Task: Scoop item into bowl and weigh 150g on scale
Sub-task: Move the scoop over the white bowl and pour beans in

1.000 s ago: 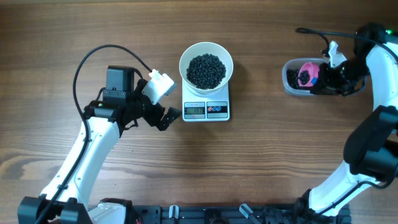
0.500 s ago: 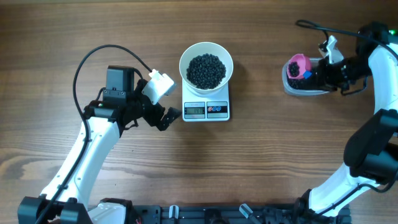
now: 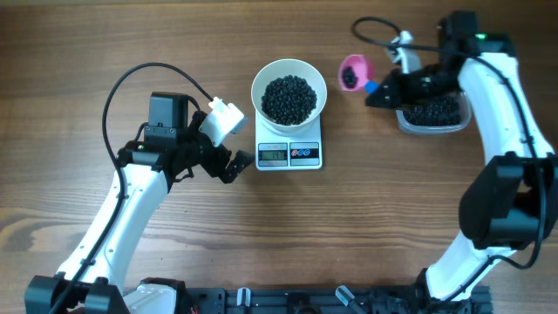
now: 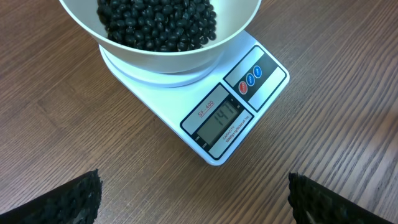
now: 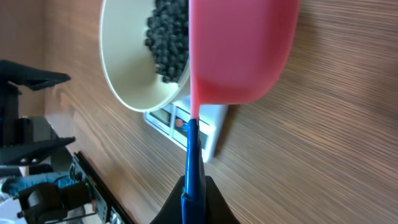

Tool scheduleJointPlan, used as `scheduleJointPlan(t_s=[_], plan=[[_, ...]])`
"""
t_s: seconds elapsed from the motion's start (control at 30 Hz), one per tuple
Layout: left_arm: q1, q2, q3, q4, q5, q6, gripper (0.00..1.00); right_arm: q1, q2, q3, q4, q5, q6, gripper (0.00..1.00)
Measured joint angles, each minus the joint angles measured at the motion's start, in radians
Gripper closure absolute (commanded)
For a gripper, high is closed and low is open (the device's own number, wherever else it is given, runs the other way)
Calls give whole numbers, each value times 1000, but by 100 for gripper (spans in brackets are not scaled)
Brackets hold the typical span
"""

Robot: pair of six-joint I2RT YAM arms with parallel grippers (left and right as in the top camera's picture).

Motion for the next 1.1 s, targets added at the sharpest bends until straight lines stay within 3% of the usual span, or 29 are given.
scheduleJointPlan(t_s=[0.2, 0.5, 0.73, 1.1], plan=[[0, 0, 0, 0, 0, 0, 0, 141, 0, 126, 55, 40, 87, 96], [0, 0, 0, 0, 0, 0, 0, 307, -3, 164, 108, 221, 152, 96], [0, 0, 0, 0, 0, 0, 0, 393, -3, 164, 107, 441, 151, 96], [0, 0, 0, 0, 0, 0, 0, 408, -3, 164, 106, 563, 55, 96]])
